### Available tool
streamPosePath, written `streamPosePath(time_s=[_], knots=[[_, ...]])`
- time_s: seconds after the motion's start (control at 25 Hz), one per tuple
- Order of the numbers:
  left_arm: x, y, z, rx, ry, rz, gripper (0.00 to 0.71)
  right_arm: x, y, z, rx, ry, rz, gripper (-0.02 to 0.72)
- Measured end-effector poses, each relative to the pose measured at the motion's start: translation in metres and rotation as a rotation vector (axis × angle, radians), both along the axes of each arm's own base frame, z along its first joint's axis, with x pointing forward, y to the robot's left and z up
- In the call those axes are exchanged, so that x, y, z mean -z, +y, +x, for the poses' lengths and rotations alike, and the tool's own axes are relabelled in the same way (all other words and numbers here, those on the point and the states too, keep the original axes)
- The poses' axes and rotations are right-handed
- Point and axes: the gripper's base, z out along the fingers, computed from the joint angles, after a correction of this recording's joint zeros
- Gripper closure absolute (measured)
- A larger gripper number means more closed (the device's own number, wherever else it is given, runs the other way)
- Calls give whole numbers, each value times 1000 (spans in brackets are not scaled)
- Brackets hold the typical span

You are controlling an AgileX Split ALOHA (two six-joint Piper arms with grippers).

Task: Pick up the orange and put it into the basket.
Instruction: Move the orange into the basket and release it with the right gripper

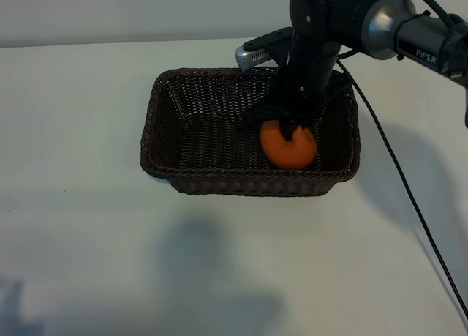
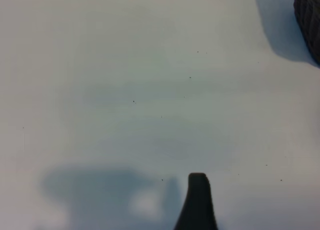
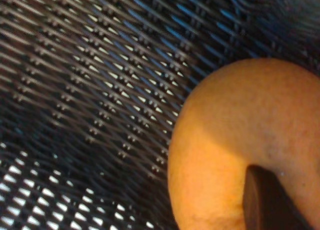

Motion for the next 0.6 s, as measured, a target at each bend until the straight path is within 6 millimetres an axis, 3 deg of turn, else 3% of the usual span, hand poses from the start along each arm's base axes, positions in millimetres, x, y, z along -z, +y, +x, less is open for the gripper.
streamPosePath(time_s=[0.24, 0.36, 0.6], knots=[[0, 0, 0, -2, 0, -2, 116, 0, 0, 0, -1, 4, -2, 611], [0, 0, 0, -2, 0, -2, 116, -2, 0, -2, -15, 25, -10, 526], [0, 0, 0, -2, 0, -2, 116, -20, 2, -1, -33, 24, 11, 89]])
